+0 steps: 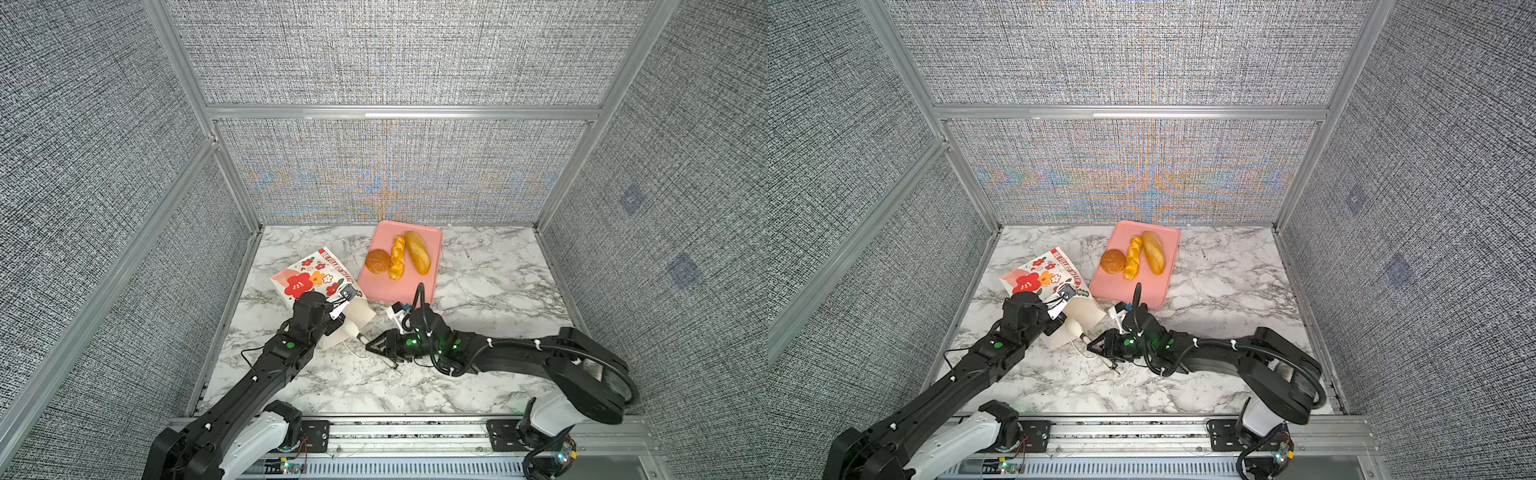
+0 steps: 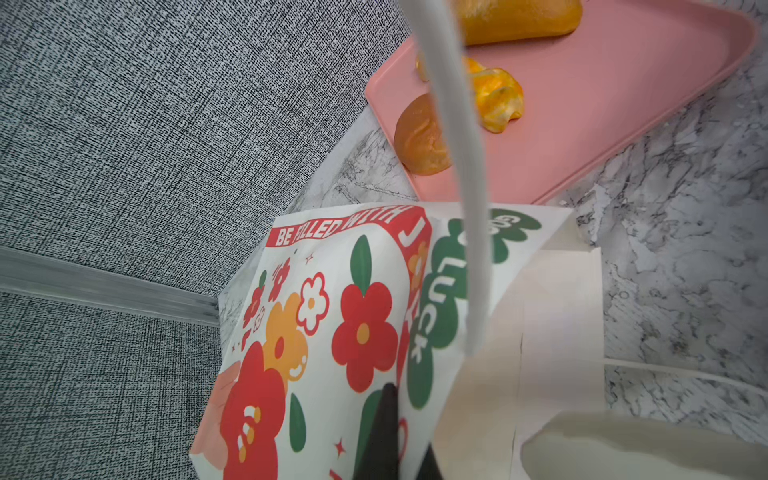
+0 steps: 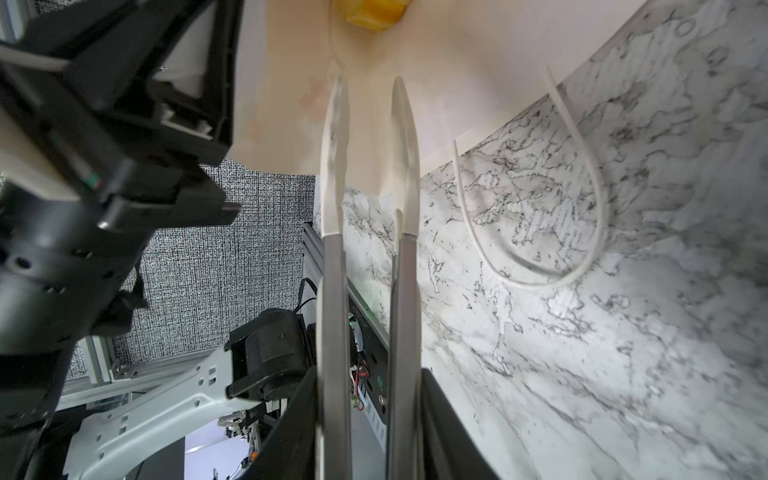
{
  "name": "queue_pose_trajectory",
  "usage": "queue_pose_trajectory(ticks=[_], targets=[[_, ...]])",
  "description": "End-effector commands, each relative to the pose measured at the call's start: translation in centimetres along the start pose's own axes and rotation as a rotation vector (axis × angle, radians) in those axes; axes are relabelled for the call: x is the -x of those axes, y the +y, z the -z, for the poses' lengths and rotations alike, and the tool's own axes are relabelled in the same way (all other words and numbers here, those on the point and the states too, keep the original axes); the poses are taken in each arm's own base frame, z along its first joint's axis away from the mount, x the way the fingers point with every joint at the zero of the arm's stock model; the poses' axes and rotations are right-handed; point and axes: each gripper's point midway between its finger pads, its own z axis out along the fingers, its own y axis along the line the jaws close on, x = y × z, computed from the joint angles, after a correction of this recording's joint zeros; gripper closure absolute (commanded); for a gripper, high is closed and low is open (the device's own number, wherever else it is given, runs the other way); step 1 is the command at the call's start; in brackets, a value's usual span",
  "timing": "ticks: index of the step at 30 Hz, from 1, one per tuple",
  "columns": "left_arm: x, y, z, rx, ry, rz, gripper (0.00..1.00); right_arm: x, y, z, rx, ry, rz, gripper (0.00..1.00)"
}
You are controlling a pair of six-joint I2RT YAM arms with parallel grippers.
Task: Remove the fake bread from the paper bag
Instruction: 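Insert the right tongs into the paper bag opening beside the left gripper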
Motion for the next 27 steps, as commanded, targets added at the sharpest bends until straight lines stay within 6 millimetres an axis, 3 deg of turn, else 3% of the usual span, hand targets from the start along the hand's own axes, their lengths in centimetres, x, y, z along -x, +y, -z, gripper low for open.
queue_pose_trajectory(ticks=[1,6,7,13,27], targets=[[0.7,-0.2,0.2,-0.02,-0.032,0.0,1.0,1.6,3.3,-1.5,0.149,-0.008,-0.01,0.61],[0.3,-0.3,0.3,-0.02,-0.018,-0.007,1.0,3.4,2.6,-4.3,0.175,0.008,-0.051,0.56],[0.3,-0.3,0.3,-0.02,-0.019,-0.005,1.0,4.0,3.0,-4.6,0.179,-0.001,-0.049,0.56],[0.1,-0.5,0.2,-0.023,-0.02,-0.002,1.0,5.8,1.2,-5.8,0.132,-0.026,-0.102,0.54],[0.0,-0.8,0.1,-0.034,-0.022,-0.019,1.0,7.9,1.7,-9.7,0.155,0.007,-0.144,0.54]])
